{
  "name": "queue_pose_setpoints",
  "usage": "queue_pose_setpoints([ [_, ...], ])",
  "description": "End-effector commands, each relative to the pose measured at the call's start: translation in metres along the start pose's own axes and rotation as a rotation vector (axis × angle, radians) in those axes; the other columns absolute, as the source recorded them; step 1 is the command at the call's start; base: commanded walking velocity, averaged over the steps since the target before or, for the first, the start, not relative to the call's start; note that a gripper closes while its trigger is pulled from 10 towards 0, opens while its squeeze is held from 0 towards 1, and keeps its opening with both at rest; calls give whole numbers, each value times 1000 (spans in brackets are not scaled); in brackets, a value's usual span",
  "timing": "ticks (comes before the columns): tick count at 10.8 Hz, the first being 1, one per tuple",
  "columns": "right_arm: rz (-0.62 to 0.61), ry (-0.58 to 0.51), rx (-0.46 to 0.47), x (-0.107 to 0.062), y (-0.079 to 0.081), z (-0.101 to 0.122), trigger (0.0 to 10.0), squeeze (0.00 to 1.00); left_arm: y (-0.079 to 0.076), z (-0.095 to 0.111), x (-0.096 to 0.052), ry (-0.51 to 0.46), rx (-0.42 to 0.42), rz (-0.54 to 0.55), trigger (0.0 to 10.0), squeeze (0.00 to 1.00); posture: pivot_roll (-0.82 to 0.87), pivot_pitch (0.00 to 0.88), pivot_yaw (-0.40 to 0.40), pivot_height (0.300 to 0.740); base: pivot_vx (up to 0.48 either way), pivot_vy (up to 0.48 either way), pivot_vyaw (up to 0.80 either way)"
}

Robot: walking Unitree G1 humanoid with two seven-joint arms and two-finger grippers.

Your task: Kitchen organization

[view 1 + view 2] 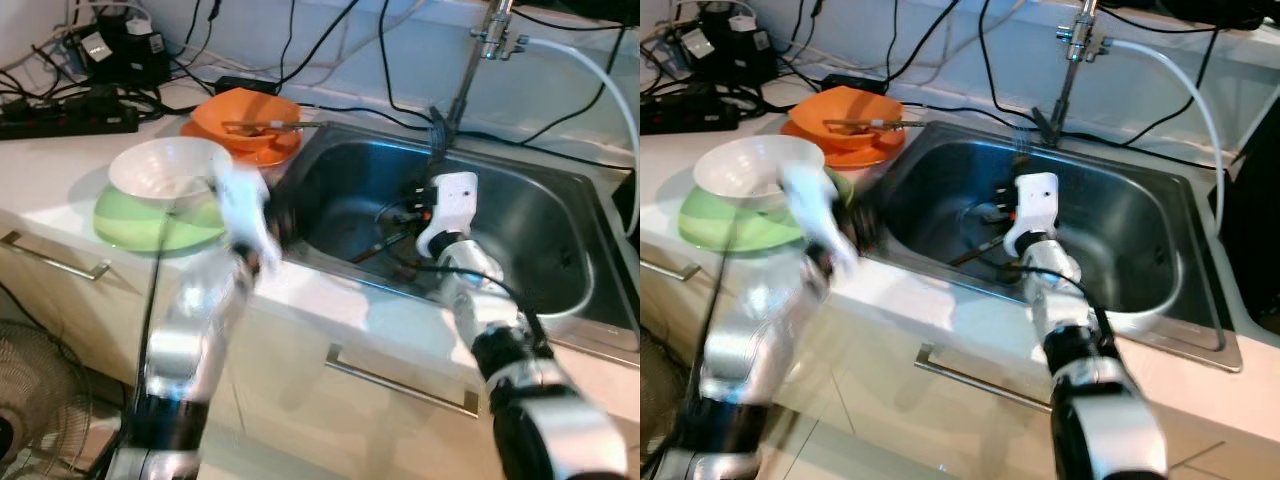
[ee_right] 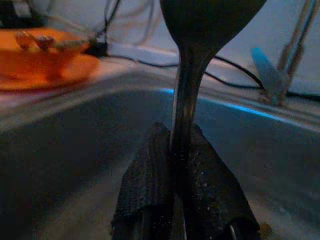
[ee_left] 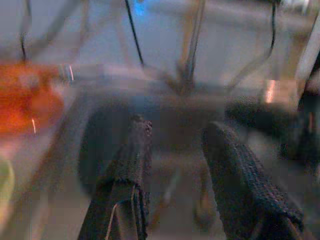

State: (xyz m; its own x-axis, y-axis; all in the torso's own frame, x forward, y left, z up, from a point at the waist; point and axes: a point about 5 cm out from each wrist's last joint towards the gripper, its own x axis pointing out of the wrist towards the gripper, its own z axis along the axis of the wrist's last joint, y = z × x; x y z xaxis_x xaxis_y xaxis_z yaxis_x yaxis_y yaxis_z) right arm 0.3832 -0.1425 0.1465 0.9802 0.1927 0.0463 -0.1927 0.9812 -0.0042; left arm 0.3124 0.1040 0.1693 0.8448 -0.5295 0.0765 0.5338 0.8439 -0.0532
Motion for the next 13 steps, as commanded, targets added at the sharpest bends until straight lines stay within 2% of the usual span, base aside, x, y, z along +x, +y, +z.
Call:
queue_pose_setpoints([
  [1, -9, 3, -20, 4, -2, 5, 10000, 0, -7, -10, 1, 72, 30, -39, 10000, 0, 247, 0, -50, 740, 0, 0, 0],
  [3, 0, 83, -58, 8, 1, -3, 10000, 0, -15, -32, -5, 208, 51, -102, 10000, 0, 250, 0, -54, 740, 0, 0, 0],
  [6, 29, 200, -96, 6, 11, -20, 10000, 0, -21, -35, -5, 235, 58, -141, 10000, 0, 258, 0, -57, 740, 0, 0, 0],
  [8, 46, 310, -131, -1, 17, -39, 10000, 0, -24, -35, -4, 238, 59, -152, 10000, 0, 269, 0, -65, 740, 0, 0, 0],
  [10, 57, 355, -139, -4, 20, -47, 10000, 0, -25, -34, -3, 238, 59, -152, 10000, 0, 279, 0, -71, 740, 0, 0, 0],
  [11, 61, 359, -129, -4, 22, -47, 10000, 275, -24, -35, -3, 242, 61, -146, 10000, 0, 280, 0, -72, 740, 0, 0, 0],
  [12, 66, 359, -127, -3, 23, -47, 10000, 1000, -23, -35, -4, 244, 59, -141, 10000, 0, 280, 0, -72, 740, 0, 0, 0],
  [13, 68, 357, -131, -2, 23, -46, 10000, 1000, -24, -35, -4, 245, 58, -142, 10000, 0, 278, 0, -72, 740, 0, 0, 0],
])
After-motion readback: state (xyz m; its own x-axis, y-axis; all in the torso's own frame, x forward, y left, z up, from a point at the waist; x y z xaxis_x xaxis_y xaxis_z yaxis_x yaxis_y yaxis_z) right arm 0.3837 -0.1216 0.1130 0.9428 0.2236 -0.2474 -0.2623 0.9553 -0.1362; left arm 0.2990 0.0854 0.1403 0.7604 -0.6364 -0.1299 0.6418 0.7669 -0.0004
